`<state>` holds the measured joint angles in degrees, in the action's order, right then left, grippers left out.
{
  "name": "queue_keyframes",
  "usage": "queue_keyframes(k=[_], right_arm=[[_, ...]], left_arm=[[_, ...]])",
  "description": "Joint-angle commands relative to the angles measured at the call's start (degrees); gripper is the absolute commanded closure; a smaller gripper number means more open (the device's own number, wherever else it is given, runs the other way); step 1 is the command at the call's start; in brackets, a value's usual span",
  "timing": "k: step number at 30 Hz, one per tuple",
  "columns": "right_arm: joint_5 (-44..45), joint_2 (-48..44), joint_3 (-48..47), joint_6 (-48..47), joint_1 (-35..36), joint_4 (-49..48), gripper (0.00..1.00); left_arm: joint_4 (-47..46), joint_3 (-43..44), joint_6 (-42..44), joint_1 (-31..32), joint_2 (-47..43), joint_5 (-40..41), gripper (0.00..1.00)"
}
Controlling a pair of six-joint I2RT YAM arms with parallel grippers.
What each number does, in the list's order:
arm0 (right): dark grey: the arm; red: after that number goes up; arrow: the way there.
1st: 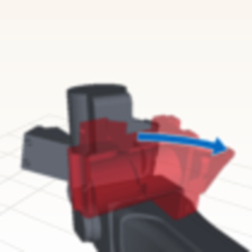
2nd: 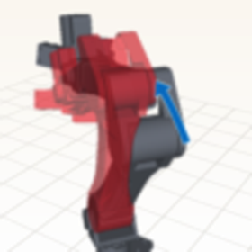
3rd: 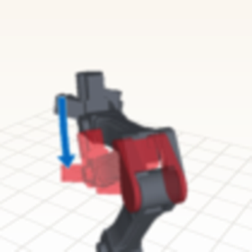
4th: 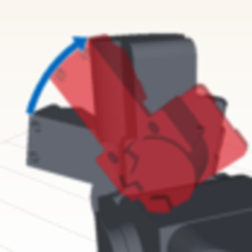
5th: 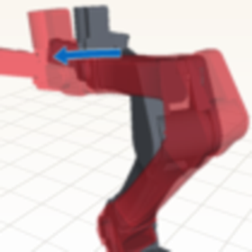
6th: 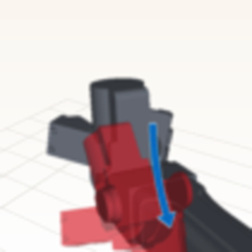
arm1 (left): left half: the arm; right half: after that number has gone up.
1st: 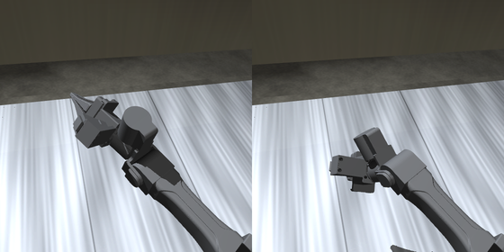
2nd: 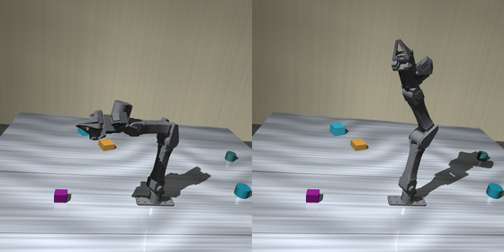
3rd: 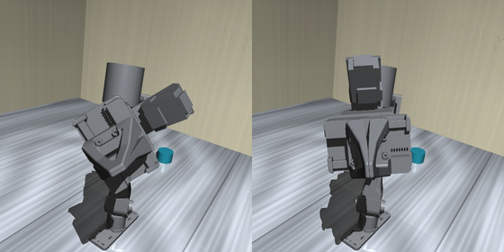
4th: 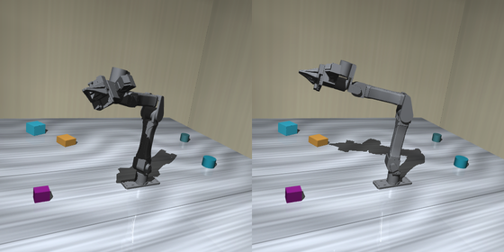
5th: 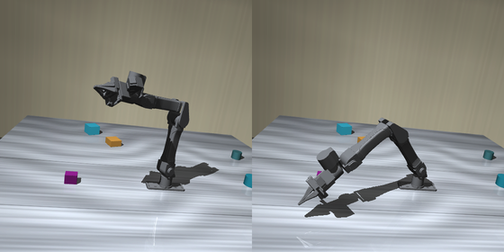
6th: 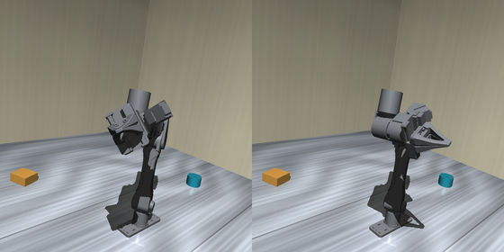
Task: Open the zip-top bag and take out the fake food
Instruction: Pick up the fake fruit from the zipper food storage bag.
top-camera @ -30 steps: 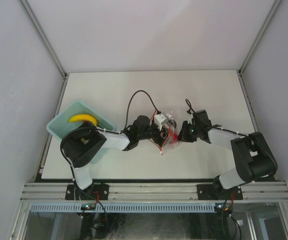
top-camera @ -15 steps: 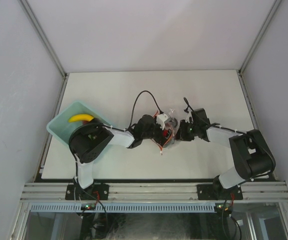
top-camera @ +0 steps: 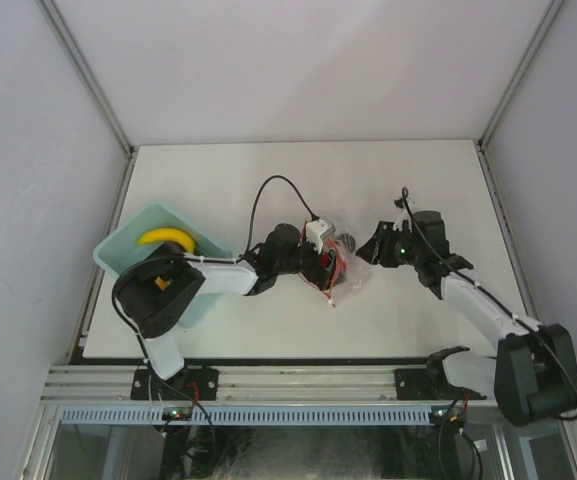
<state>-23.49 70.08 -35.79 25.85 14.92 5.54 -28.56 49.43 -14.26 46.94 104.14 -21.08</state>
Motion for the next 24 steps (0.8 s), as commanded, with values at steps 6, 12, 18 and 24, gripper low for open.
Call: queue_keyframes(k=[6,12,18,24], right_arm=[[-6.7,-9.7,8.2,0.2,-3.5,-16.3,0.27],[-7.4,-6.4,8.4,1.0,-3.0,-17.9,0.29],[-5.9,-3.3,8.2,1.4,-1.5,-17.3,0.34],[-5.7,-6.2,8.3,-0.1,0.2,-14.8,0.36]], left_arm=[[1.0,-4.5,2.2,-0.3,-9.2,-1.1,1.00],[5.5,-4.7,4.4,-0.4,-13.0,0.6,1.00],[12.9,-3.8,4.6,-0.3,-17.2,2.5,1.00],[20.6,-2.9,2.6,-0.5,-18.8,4.3,1.00]])
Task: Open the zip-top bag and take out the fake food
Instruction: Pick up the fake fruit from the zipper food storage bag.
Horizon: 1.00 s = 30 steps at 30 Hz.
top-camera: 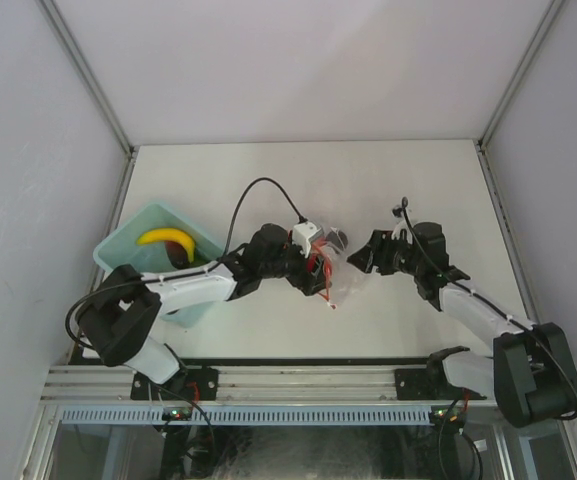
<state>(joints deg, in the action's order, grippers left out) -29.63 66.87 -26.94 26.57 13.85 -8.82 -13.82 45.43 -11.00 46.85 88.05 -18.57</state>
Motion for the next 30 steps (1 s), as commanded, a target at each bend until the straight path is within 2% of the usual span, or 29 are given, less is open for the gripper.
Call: queue_keyframes(k=[1,14,18,23,25,30], right_arm=[[0.7,-4.0,-0.5,-1.3,1.3,0.2,0.36],[0.3,-15.8,0.0,-4.2,3.4,2.3,0.36],[-2.9,-17.8,-0.1,-6.4,6.3,0.4,0.35],[-7.7,-20.5,0.1,-14.4,13.7,-1.5,0.32],[-5.5,-22.8,1.6,-20.5,18.3,-2.0,0.29],[-2.2,-30.4,10.8,-34.4,26.9,-14.0,0.18]], left_arm=[[6.8,1.1,-1.2,-0.4,-3.3,2.2,1.00],[18.4,2.6,-4.8,-0.9,-13.6,12.4,1.00],[19.4,2.1,-7.4,-2.2,-15.4,13.0,1.00],[19.2,1.9,-12.9,-4.9,-15.8,8.3,1.00],[19.2,1.9,-14.2,-5.6,-16.1,7.2,1.00],[19.4,1.8,-15.2,-6.7,-17.4,6.1,1.00]])
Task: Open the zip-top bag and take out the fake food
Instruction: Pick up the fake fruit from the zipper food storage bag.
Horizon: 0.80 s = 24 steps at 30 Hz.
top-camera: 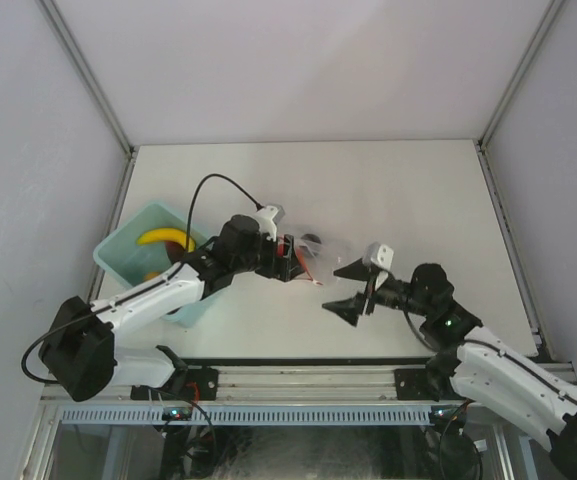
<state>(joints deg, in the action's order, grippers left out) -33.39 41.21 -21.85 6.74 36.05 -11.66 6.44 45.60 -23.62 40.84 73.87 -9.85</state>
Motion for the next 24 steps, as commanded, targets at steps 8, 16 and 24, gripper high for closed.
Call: queue_keyframes(k=[8,16,24], right_arm=[[14.9,2.6,5.0,-30.9,14.0,-15.1,0.16],[21.4,12.4,2.1,-35.1,16.3,-19.7,0.47],[26.1,11.8,2.1,-35.3,16.8,-20.3,0.85]], left_arm=[[-2.0,1.4,-3.8,-1.2,-3.3,-6.0,1.00],[-3.6,-0.2,-5.5,-1.3,-3.9,-7.5,1.00],[-0.6,0.5,-5.1,-1.3,-7.5,-7.0,1.00]])
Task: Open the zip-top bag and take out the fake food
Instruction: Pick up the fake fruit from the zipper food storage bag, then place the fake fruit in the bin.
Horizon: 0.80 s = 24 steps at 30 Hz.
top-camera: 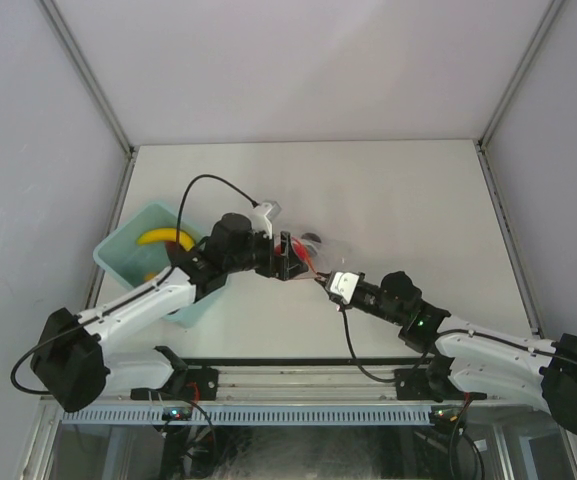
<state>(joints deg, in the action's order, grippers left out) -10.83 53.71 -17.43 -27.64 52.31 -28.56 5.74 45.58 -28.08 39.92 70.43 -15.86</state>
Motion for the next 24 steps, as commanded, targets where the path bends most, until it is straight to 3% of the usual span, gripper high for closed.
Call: queue_keyframes(k=[1,7,15,24], right_arm=[[4.0,-0.6,-2.3,-1.0,0.5,-3.1,0.88],[6.3,-0.2,-1.7,0.1,0.6,-3.6,0.98],[7.8,0.3,-1.6,2.8,0.3,-4.0,1.00],[7.8,0.0,-1.7,3.9,-0.3,-3.6,1.00]], left_arm=[[0.8,0.7,-0.5,-0.5,-5.1,-0.7,1.00],[5.2,0.9,-0.1,-1.1,-13.0,1.4,1.00],[8.9,-1.3,-4.6,-7.2,-24.0,3.9,1.00],[16.6,-1.7,-6.0,-11.2,-33.7,20.3,1.00]])
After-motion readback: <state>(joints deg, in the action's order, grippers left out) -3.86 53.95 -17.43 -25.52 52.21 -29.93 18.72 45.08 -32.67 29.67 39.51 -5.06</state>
